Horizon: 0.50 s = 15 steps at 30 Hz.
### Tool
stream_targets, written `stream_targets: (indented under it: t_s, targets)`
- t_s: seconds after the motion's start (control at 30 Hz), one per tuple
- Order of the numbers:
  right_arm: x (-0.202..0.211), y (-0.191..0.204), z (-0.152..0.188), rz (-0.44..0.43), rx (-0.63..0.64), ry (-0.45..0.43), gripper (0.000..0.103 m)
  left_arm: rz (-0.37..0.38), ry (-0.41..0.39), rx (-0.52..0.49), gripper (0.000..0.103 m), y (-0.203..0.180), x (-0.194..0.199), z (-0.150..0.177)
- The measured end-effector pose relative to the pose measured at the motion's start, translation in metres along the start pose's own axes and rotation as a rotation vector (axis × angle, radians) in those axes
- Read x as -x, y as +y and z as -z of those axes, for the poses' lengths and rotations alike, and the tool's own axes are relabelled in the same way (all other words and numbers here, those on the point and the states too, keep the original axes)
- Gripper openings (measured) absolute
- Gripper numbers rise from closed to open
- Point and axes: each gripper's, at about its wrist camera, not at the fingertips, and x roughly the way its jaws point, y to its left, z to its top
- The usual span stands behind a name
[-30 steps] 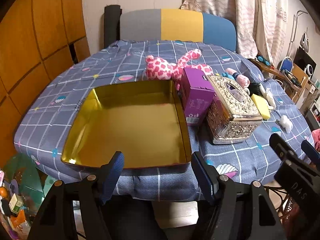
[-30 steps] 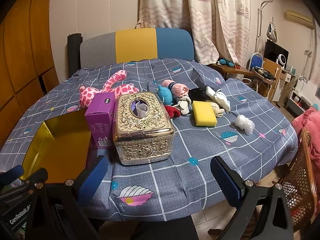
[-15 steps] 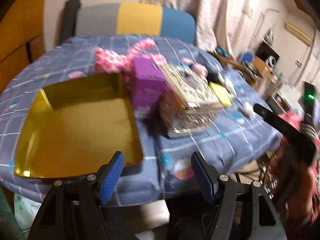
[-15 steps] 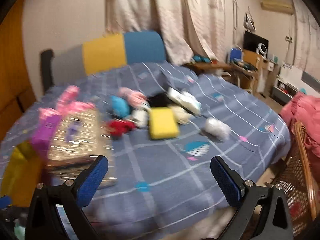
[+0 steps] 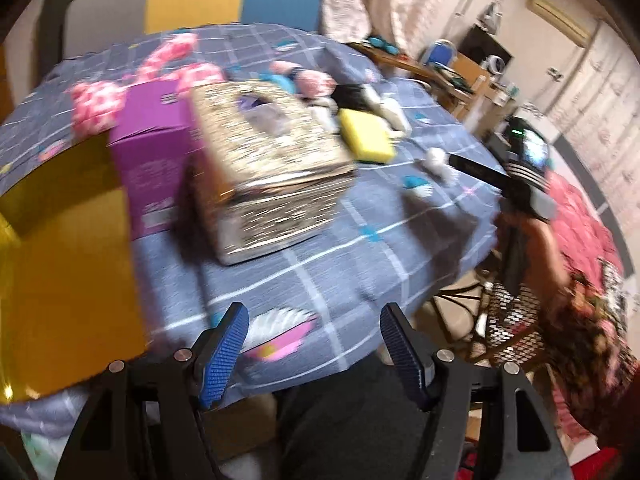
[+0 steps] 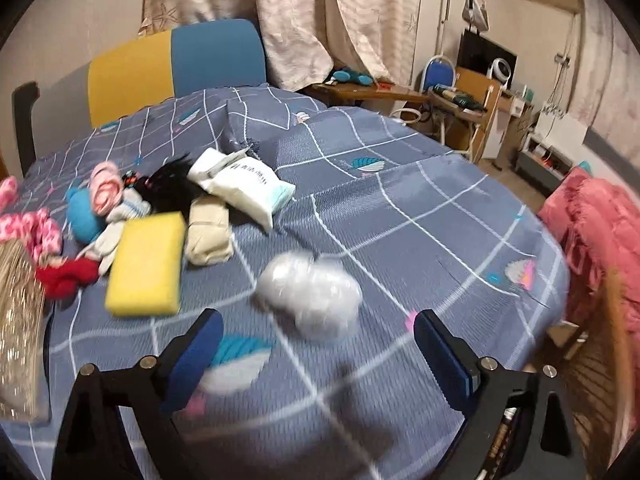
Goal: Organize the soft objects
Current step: 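Grasp the clear plastic bag bundle with the right tool while the left tool reaches toward the yellow sponge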
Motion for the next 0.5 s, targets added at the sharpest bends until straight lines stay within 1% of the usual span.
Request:
stream_targets:
  t_s: [0.07,0.1,0.13,0.17,0.2,0.23,0.27,0.3,0.37,0.4,0.5]
  targets:
    - [-0.015,-0.003,-0.006,-0.007,-0.01,0.009,0.097,0.029,0.009,0.001,0.071,-0.006,-0.004,-0.01]
    - [-0.025,-0.003,-0.009,-0.006,-0.013,0.016,0.094,0.036,0.012,0.009,0.071,-0.008,-0.006,-0.016]
    - [-0.034,-0.003,-0.01,-0.005,-0.014,0.023,0.089,0.044,0.011,0.015,0.071,-0.011,-0.007,-0.02]
    - [-0.042,-0.001,-0.01,-0.005,-0.012,0.037,0.087,0.057,0.008,0.024,0.071,-0.013,-0.007,-0.026]
    - [-0.048,0.0,-0.01,-0.006,-0.012,0.052,0.081,0.076,0.005,0.037,0.071,-0.016,-0.008,-0.032]
    - [-0.054,0.001,-0.009,-0.011,-0.015,0.067,0.072,0.092,0.004,0.047,0.071,-0.017,-0.01,-0.037]
    - [-0.062,0.002,-0.007,-0.022,-0.023,0.084,0.068,0.117,0.002,0.063,0.071,-0.02,-0.013,-0.045]
    - [-0.063,0.003,-0.005,-0.023,-0.028,0.083,0.062,0.123,-0.001,0.07,0.071,-0.023,-0.015,-0.05]
    - [-0.062,0.004,-0.004,-0.024,-0.038,0.053,0.05,0.129,-0.023,0.068,0.071,-0.031,-0.018,-0.061]
    - [-0.061,0.006,-0.004,-0.039,-0.043,0.039,0.047,0.127,-0.033,0.062,0.071,-0.035,-0.02,-0.066]
    - [-0.058,0.01,-0.006,-0.084,-0.063,0.0,0.047,0.111,-0.066,0.037,0.071,-0.052,-0.028,-0.085]
